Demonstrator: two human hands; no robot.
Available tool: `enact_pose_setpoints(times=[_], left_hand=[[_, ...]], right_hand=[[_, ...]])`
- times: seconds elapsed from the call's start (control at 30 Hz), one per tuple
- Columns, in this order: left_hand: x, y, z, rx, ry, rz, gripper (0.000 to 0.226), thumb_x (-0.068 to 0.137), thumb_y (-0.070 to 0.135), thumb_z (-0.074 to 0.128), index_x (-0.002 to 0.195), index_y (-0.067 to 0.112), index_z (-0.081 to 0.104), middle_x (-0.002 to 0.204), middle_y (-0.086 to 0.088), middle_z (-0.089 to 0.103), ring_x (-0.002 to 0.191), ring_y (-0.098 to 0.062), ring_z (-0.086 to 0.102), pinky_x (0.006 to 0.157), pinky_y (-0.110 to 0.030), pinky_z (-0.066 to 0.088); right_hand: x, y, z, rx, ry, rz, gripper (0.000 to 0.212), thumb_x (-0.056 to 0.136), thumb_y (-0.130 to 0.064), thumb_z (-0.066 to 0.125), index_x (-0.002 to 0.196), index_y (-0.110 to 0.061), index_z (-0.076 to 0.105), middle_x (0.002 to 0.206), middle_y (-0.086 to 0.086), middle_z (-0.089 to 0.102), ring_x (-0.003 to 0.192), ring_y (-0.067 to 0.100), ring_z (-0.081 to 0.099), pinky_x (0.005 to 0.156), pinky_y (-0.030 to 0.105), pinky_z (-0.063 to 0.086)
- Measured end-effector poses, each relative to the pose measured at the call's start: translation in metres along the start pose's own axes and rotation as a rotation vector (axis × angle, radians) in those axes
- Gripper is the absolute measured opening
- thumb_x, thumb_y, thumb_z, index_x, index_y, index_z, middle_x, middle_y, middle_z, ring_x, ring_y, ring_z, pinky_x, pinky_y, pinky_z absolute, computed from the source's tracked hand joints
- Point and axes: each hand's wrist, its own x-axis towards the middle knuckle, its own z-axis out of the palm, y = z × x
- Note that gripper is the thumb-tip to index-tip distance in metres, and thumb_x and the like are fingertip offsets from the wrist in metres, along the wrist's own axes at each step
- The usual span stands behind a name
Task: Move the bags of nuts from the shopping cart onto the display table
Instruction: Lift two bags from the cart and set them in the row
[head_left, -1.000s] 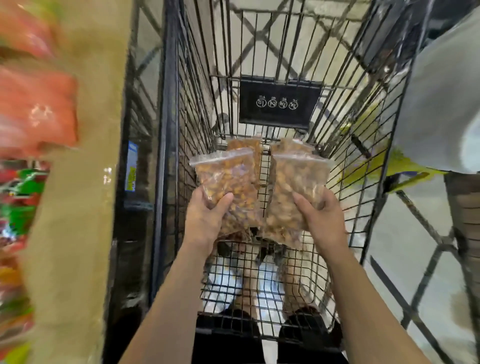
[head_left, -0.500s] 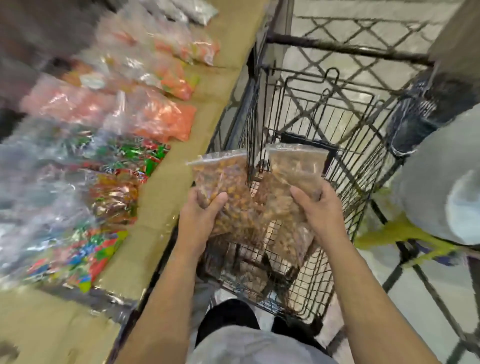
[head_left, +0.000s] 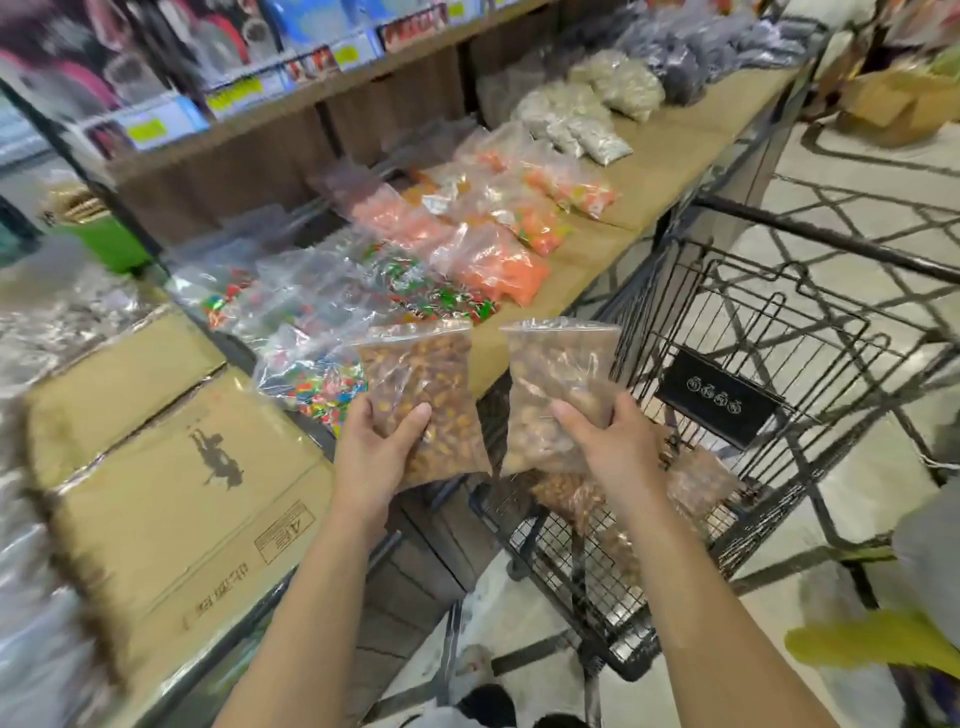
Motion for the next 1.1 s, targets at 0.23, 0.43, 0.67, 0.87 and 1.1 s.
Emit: enact_pose_setpoints(times=[0.23,0.43,0.67,0.87,1.1], left_hand=[[-0.028,0.013,-0.091,-0.063,0.216,-0.004,0.018,0.095,0.016,0.079,0.107,0.022,0.066,0.094,0.009,0.081,0.090,-0.018,0.079,0.072,-0.033,0.066],[-0.051,0.003,-0.175,-0.118,0.382,-0.010,0.023,0.094,0.017,0.080,0.113,0.021,0.067,0.107,-0.001,0.080,0.098,-0.024,0.079,0.077,-0.044,0.067],[-0.078,-0.012,-0.272,-0.144,0.447,-0.033,0.031,0.092,0.029,0.083,0.118,0.023,0.067,0.112,-0.005,0.080,0.101,-0.030,0.079,0.083,-0.055,0.066],[-0.096,-0.020,-0.342,-0.144,0.489,-0.005,0.037,0.091,0.031,0.084,0.117,0.016,0.064,0.113,-0.009,0.078,0.100,-0.027,0.079,0.086,-0.053,0.065],[-0.096,-0.029,-0.395,-0.190,0.533,0.005,0.053,0.086,0.040,0.087,0.127,0.016,0.062,0.122,-0.005,0.077,0.105,-0.021,0.078,0.087,-0.044,0.066]], right_hand=[[-0.018,-0.034,0.071,0.041,-0.229,-0.076,0.044,0.094,-0.038,0.081,0.131,-0.031,0.058,0.118,-0.027,0.062,0.110,-0.004,0.062,0.086,0.012,0.046],[-0.048,-0.059,0.141,0.070,-0.347,-0.130,0.083,0.078,-0.064,0.085,0.144,-0.021,0.060,0.136,-0.007,0.070,0.130,0.016,0.064,0.111,0.047,0.052],[-0.095,-0.077,0.222,0.103,-0.460,-0.167,0.087,0.070,-0.069,0.089,0.140,-0.026,0.062,0.135,-0.007,0.072,0.129,0.019,0.066,0.111,0.054,0.053],[-0.128,-0.091,0.279,0.048,-0.498,-0.202,0.045,0.091,-0.036,0.085,0.131,-0.025,0.068,0.125,-0.006,0.074,0.120,0.015,0.069,0.104,0.046,0.057],[-0.139,-0.098,0.335,0.025,-0.518,-0.235,0.034,0.093,-0.032,0.083,0.123,-0.023,0.068,0.117,-0.005,0.072,0.110,0.012,0.069,0.084,0.028,0.054]])
